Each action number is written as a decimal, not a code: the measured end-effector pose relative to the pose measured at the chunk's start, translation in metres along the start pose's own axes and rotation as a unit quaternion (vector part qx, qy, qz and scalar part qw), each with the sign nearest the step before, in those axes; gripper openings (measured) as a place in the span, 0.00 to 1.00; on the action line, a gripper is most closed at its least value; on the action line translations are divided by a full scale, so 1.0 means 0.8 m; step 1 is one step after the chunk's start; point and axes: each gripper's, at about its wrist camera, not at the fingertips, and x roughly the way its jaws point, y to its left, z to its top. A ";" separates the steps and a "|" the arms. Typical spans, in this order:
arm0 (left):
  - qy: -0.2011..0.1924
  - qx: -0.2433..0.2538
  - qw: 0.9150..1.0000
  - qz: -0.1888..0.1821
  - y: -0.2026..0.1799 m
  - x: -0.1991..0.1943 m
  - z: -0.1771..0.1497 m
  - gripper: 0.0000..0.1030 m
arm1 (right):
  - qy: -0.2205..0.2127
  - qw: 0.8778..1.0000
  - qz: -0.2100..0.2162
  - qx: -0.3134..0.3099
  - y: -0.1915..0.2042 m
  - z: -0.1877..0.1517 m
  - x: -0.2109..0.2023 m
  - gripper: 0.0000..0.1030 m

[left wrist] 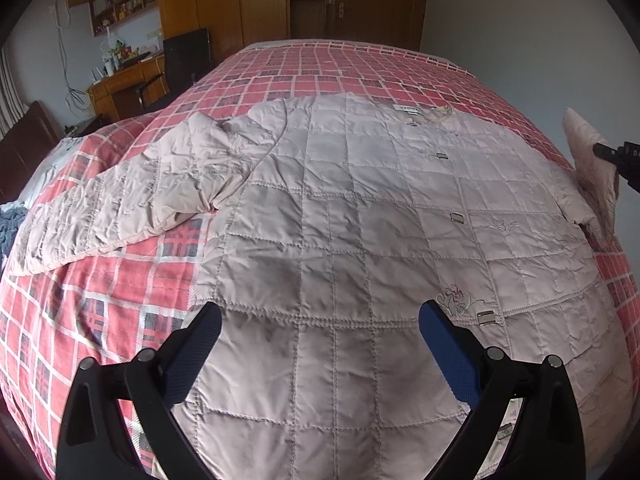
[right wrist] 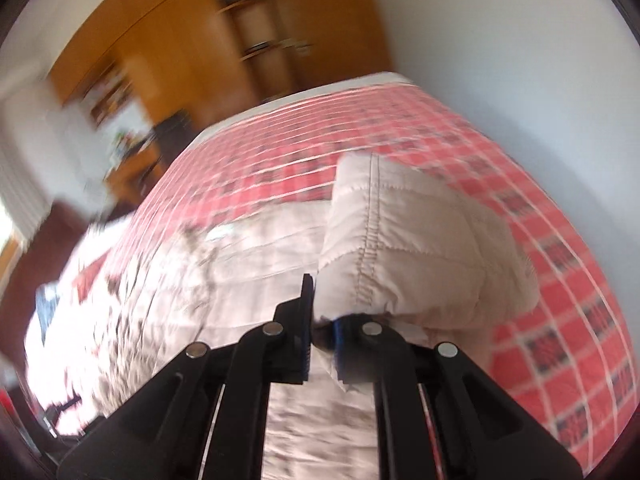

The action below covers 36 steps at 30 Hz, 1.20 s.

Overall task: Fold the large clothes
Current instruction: 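Grasp the jacket sleeve with the right gripper and lift it, then fold the held sleeve across the jacket body with the right gripper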

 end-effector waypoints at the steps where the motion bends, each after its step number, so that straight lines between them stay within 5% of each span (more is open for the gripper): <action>1: 0.001 0.000 1.000 -0.001 0.000 0.002 0.001 0.96 | 0.005 1.000 0.005 -0.029 0.024 -0.003 0.009 0.08; 12: 0.012 -0.018 1.000 -0.009 0.017 0.008 0.014 0.96 | 0.107 0.969 0.102 -0.197 0.161 -0.090 0.072 0.08; 17: 0.015 -0.027 0.999 -0.021 0.023 0.008 0.032 0.96 | 0.153 0.956 0.134 -0.210 0.175 -0.110 0.085 0.35; 20: 0.027 -0.028 0.998 -0.046 0.016 0.014 0.044 0.96 | 0.171 0.953 0.145 -0.205 0.163 -0.106 0.066 0.39; 25: 0.071 -0.023 0.988 -0.134 -0.022 0.035 0.071 0.96 | 0.143 0.960 0.137 -0.200 0.128 -0.107 0.008 0.51; 32: 0.149 -0.015 0.955 -0.256 -0.114 0.093 0.099 0.95 | 0.066 0.989 0.037 -0.129 0.052 -0.096 -0.045 0.57; 35: 0.159 -0.019 0.954 -0.255 -0.139 0.119 0.110 0.90 | 0.060 0.994 0.009 -0.096 0.024 -0.093 -0.047 0.57; 36: 0.156 -0.014 0.958 -0.242 -0.145 0.125 0.114 0.78 | 0.060 0.995 -0.002 -0.085 0.016 -0.091 -0.045 0.57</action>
